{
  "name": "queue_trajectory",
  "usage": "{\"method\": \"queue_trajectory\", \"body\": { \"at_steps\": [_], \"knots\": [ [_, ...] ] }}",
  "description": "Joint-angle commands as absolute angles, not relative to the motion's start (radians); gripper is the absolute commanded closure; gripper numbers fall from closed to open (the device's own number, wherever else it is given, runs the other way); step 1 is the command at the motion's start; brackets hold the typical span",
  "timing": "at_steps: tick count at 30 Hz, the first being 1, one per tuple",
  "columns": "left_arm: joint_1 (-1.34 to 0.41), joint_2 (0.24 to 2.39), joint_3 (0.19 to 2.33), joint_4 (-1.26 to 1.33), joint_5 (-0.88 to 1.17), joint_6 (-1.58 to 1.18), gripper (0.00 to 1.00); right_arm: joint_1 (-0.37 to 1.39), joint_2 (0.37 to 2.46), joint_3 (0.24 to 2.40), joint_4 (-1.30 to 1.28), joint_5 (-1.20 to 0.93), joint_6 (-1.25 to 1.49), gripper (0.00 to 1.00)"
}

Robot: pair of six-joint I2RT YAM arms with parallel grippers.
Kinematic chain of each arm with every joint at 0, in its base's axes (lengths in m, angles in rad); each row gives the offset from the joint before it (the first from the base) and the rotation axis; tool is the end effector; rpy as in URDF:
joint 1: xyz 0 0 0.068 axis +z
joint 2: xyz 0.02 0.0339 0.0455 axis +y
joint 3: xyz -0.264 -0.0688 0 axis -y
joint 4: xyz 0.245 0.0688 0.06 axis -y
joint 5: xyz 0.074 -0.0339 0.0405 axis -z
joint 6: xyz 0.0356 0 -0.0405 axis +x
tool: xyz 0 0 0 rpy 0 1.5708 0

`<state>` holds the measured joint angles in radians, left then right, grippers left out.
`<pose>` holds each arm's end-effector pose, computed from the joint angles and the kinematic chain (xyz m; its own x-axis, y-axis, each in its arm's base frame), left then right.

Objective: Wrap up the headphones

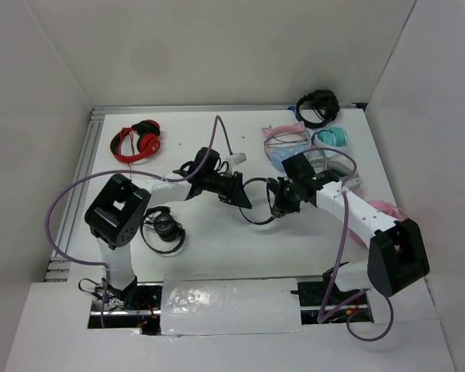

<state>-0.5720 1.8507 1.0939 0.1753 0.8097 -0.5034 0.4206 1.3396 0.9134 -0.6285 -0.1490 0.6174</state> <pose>0.3178 -0.2353 0.1885 -0.8301 0.1387 -0.5401 0.5499 0.3645 -0.7515 0.2364 0.1115 0.2288 -0.9198 0.2157 -0.3276 0.0759 0.9173 0.3910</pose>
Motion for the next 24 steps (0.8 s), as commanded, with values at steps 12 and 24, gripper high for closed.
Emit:
{"method": "queue_trajectory", "body": {
  "at_steps": [12,24],
  "knots": [
    [-0.621,1.977,1.157,0.063,0.976,-0.448,1.0,0.489,1.517,0.997,-0.65,0.057,0.663,0.97],
    [-0.528,1.933,1.156,0.114,1.048,-0.468,1.0,0.5,1.572,1.21,-0.698,0.052,0.592,1.0]
  ]
}}
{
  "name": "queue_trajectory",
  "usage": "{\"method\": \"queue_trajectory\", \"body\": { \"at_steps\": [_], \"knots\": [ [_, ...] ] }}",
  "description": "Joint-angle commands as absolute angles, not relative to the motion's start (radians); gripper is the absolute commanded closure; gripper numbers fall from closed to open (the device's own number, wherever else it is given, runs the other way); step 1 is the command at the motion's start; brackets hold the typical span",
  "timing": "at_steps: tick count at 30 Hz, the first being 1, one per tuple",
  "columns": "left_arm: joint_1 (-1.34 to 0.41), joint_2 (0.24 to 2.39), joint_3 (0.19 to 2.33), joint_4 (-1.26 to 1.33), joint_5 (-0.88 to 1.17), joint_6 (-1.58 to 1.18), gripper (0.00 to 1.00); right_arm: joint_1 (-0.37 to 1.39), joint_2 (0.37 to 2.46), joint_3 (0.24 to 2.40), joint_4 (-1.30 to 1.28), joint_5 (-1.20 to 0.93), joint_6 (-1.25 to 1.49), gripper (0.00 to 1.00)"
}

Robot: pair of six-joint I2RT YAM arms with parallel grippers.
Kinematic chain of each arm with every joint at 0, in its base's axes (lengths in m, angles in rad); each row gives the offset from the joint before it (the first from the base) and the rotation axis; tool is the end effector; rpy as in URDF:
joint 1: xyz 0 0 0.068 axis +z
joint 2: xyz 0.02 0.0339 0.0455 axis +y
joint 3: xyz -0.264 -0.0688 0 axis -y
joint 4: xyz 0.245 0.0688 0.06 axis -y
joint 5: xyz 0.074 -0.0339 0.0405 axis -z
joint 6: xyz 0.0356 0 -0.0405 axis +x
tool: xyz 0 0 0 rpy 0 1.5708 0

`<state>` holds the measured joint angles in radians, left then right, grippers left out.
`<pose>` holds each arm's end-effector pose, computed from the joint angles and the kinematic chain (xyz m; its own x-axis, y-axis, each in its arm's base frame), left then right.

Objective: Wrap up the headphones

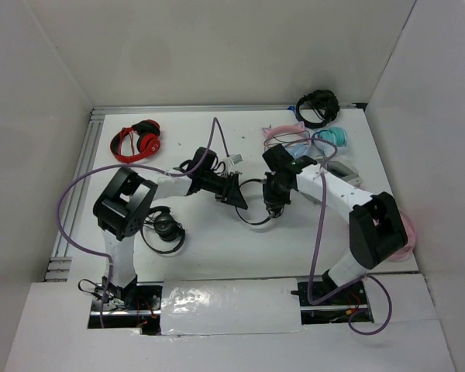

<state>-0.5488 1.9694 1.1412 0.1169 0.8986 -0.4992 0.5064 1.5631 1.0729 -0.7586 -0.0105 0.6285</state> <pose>0.3312 -0.2351 0.1541 -0.8866 0.1927 -0.4205 0.4625 0.3580 -0.8111 0.2596 0.1444 0.2111 -0.9579 0.1410 -0.2501 0.0930 0.9766 0.1941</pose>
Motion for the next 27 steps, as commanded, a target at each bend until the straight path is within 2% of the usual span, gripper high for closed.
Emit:
{"method": "queue_trajectory", "body": {
  "at_steps": [1,4,10,14,18,21,23,27],
  "knots": [
    [-0.517,1.93,1.166,0.114,1.043,-0.469,1.0,0.499,1.583,1.233,-0.699,0.042,0.585,0.98],
    [-0.486,1.939,1.212,0.11,1.026,-0.472,1.0,0.474,1.65,1.333,-0.712,-0.021,0.568,0.91],
    [-0.4,2.04,1.365,0.072,1.035,-0.469,1.0,0.437,1.86,1.645,-0.785,-0.018,0.538,0.92],
    [-0.359,2.094,1.458,0.051,1.031,-0.451,1.0,0.414,1.989,1.781,-0.804,-0.026,0.535,0.95],
    [-0.341,2.187,1.565,-0.047,1.029,-0.425,1.0,0.403,2.106,1.897,-0.793,-0.041,0.54,0.89],
    [-0.319,2.218,1.585,-0.028,1.063,-0.442,1.0,0.397,2.154,1.96,-0.761,-0.012,0.563,0.86],
    [-0.305,2.226,1.589,-0.025,1.049,-0.446,1.0,0.393,2.204,2.003,-0.776,-0.008,0.569,0.8],
    [-0.295,2.258,1.638,-0.07,1.023,-0.433,1.0,0.388,2.276,2.089,-0.795,-0.006,0.584,0.78]
  ]
}}
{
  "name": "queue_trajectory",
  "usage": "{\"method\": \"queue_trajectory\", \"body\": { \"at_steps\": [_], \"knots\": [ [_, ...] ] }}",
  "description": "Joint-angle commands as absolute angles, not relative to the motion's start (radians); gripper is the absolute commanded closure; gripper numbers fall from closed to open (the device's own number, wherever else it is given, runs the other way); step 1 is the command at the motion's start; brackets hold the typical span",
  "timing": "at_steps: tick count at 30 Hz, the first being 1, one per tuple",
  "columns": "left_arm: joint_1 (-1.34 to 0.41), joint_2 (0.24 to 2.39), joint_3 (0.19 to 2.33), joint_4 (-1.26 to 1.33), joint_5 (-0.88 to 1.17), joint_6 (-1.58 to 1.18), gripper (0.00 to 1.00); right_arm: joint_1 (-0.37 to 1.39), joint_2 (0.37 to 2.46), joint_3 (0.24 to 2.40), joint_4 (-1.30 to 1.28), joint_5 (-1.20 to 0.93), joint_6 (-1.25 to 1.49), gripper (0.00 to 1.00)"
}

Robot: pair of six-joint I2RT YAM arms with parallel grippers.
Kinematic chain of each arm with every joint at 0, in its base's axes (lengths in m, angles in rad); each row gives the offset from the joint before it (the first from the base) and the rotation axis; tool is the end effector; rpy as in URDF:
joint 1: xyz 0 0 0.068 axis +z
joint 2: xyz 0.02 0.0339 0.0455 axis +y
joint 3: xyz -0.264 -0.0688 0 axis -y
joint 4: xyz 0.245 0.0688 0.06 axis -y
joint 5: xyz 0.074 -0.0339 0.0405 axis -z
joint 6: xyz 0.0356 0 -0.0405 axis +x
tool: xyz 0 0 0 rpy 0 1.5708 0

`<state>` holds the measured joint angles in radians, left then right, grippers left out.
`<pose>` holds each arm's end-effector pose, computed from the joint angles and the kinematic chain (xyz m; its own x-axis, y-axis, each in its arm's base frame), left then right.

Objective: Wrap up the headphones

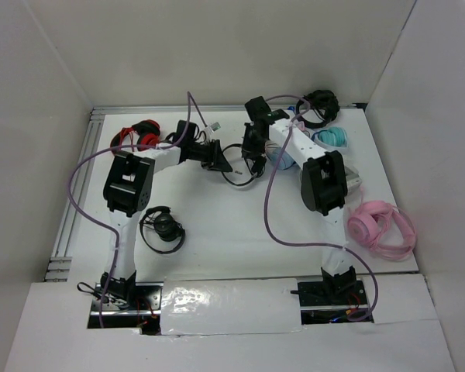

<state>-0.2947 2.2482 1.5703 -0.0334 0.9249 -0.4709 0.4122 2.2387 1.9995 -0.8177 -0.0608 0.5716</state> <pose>0.4570 -0.1684 0.1500 -0.8986 -0.0126 -0.4385 0.3882 0.4427 -0.8083 0.4477 0.1981 0.2256 -0.9022 0.1949 -0.3848 0.0723 0.9478 0.3104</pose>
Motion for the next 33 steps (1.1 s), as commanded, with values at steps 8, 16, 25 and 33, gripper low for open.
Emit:
{"method": "queue_trajectory", "body": {
  "at_steps": [8,16,25,33],
  "knots": [
    [-0.295,2.307,1.69,-0.147,0.989,-0.417,0.96,0.39,2.333,2.105,-0.769,-0.003,0.589,0.65],
    [-0.295,2.287,1.678,-0.192,0.928,-0.388,0.6,0.391,2.373,2.138,-0.769,-0.026,0.584,0.54],
    [-0.293,2.258,1.663,-0.213,0.888,-0.382,0.01,0.408,2.35,2.111,-0.747,-0.054,0.549,0.48],
    [-0.275,2.183,1.598,-0.205,0.865,-0.388,0.01,0.405,2.341,2.102,-0.739,-0.139,0.528,0.34]
  ]
}}
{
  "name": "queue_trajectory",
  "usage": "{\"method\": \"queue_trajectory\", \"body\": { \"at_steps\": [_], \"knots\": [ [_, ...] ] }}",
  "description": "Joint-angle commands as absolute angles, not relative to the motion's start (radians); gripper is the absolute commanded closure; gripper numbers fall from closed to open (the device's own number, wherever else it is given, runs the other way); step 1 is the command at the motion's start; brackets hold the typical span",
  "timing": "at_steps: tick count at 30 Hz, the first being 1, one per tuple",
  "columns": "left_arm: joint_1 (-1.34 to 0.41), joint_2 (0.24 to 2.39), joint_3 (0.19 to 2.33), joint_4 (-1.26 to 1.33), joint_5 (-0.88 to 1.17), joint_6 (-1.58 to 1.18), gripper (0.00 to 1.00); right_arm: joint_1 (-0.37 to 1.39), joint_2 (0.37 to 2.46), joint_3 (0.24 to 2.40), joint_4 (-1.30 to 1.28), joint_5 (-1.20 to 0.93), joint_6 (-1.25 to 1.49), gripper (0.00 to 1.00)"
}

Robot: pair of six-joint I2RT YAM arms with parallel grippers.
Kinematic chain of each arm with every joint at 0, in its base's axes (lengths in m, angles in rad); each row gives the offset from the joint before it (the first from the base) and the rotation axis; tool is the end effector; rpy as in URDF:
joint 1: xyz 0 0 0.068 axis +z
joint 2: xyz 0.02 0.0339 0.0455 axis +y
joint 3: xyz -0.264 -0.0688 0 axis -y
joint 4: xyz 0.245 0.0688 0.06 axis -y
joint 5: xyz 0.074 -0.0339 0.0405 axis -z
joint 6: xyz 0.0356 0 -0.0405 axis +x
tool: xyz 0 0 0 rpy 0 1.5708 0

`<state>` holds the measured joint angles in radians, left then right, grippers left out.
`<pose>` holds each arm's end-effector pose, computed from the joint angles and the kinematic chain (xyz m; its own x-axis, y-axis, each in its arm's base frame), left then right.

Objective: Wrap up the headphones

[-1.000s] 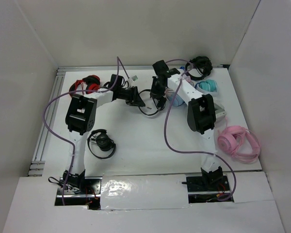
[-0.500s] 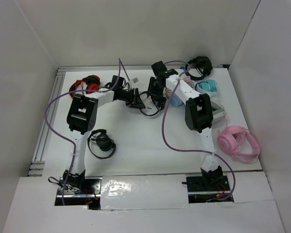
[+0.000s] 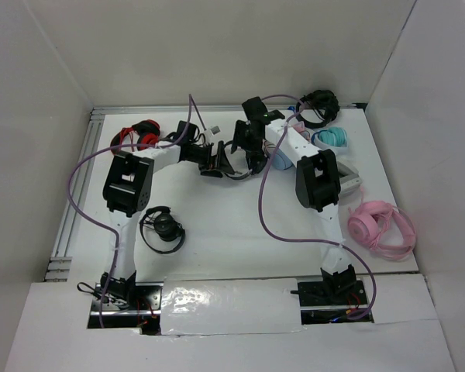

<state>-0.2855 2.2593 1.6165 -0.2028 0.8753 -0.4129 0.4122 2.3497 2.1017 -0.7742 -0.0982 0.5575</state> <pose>0.4567 -0.1625 0.1461 -0.9262 0.0039 -0.3770 0.3247 0.5164 -0.7924 0.4702 0.2094 0.2060 -0.8991 0.1815 -0.3983 0.0355 0.9372 0.3469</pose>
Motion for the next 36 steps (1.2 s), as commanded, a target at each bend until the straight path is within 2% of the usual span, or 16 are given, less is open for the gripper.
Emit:
{"method": "queue_trajectory", "body": {
  "at_steps": [1,2,3,4,19,26,31,36],
  "knots": [
    [-0.273,2.174,1.592,-0.21,0.856,-0.39,0.01,0.408,2.332,2.1,-0.732,-0.159,0.523,0.32],
    [-0.273,2.155,1.588,-0.213,0.835,-0.39,0.01,0.41,2.326,2.099,-0.726,-0.173,0.52,0.32],
    [-0.273,2.145,1.585,-0.215,0.827,-0.39,0.01,0.411,2.318,2.091,-0.719,-0.195,0.506,0.2],
    [-0.273,2.135,1.577,-0.216,0.821,-0.388,0.01,0.417,2.3,2.086,-0.709,-0.199,0.499,0.01],
    [-0.27,1.961,1.516,-0.218,0.772,-0.388,0.01,0.445,2.201,2.082,-0.621,-0.296,0.443,0.0],
    [-0.256,1.806,1.399,-0.156,0.805,-0.382,0.01,0.416,2.109,2.051,-0.543,-0.347,0.425,0.0],
    [-0.242,1.666,1.3,-0.14,0.805,-0.385,0.01,0.387,1.956,1.904,-0.427,-0.362,0.423,0.0],
    [-0.233,1.473,1.218,-0.158,0.749,-0.399,0.01,0.354,1.737,1.703,-0.354,-0.29,0.407,0.0]
  ]
}}
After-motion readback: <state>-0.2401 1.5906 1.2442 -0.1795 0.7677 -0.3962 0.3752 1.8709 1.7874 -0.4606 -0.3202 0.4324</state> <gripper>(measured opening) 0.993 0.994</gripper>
